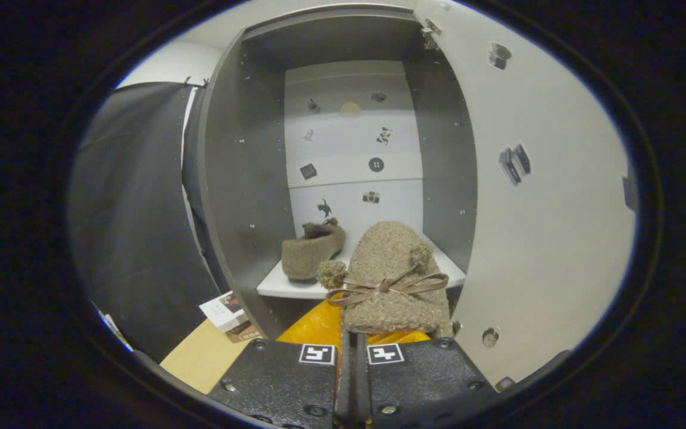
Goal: Open the shoe cabinet door, grab the shoes and put them into the shoe cabinet, then close the shoe cabinet door.
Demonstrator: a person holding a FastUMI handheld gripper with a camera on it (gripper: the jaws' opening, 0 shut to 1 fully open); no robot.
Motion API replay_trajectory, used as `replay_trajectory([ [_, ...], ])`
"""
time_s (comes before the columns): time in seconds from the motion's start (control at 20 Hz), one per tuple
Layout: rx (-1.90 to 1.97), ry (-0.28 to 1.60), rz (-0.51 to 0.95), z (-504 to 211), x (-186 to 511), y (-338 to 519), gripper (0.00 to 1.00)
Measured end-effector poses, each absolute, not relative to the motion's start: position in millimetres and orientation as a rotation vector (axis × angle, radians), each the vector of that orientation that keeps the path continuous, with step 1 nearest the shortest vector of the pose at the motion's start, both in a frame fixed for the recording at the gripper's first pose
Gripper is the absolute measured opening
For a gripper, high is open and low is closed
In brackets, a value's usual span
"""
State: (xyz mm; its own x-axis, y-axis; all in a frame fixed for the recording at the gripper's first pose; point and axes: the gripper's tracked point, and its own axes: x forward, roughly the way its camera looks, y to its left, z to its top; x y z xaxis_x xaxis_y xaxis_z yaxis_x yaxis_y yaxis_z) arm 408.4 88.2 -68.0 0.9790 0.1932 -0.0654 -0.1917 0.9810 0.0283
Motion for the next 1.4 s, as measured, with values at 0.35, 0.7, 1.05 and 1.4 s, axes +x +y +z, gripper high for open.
replay_trajectory([
  [0.35, 0.015, 0.024, 0.160, -19.4, 487.2, 98.0, 0.07],
  [0.7, -0.020, 0.013, 0.131, 5.1, 572.2, 96.7, 0.07],
  [1.05, -0.019, 0.172, 0.154, -42.4, 615.5, 111.7, 0.07],
  [1.4, -0.021, 0.329, 0.124, -73.4, 639.7, 109.1, 0.07],
])
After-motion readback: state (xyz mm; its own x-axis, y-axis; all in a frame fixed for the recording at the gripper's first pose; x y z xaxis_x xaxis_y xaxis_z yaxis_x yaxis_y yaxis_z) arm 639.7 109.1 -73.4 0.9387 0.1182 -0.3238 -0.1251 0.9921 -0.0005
